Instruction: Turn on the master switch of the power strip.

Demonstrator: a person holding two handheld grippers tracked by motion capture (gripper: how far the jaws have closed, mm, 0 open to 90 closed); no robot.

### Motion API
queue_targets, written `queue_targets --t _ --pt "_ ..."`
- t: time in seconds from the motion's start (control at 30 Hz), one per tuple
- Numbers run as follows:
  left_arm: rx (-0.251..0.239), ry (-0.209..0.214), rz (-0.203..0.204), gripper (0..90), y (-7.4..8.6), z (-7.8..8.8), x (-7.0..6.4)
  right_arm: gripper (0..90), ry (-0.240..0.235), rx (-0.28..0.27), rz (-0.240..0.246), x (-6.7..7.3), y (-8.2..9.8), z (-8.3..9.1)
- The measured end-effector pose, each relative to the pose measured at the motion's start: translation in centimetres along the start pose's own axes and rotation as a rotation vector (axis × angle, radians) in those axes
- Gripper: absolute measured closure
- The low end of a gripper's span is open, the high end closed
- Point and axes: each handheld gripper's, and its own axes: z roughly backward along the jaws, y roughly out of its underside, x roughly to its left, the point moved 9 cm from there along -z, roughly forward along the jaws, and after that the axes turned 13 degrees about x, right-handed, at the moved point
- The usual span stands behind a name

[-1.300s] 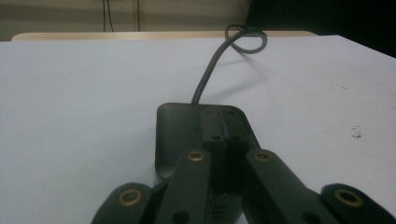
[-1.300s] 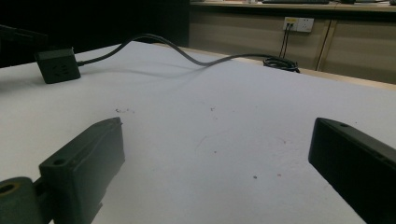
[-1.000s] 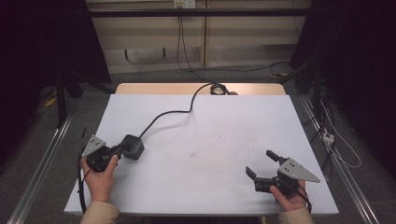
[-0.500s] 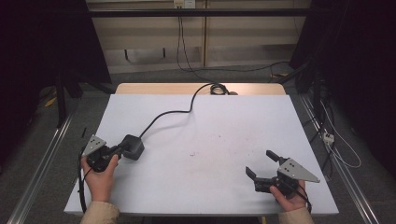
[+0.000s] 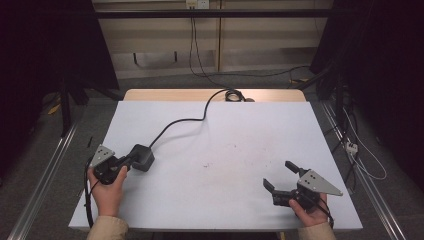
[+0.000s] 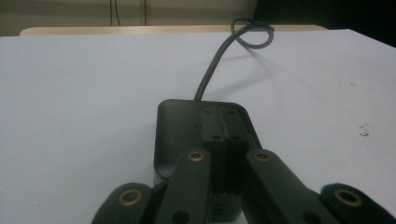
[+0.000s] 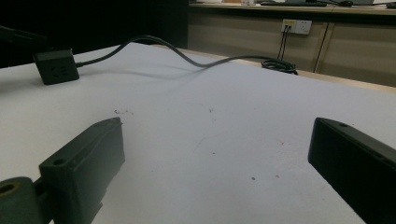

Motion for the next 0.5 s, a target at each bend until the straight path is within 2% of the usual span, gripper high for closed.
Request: queue_targets --t 0.2,0.5 --pt "0.002 -0.005 -0.013 90.0 -0.01 0.01 -0.01 3.3 0.0 -0.001 -0.004 -0.05 -0.03 -0.06" --pt "-0.008 0.013 0.004 90.0 -0.15 0.1 0.1 3.3 0.0 -0.001 -0.001 0.01 -0.07 -0.07"
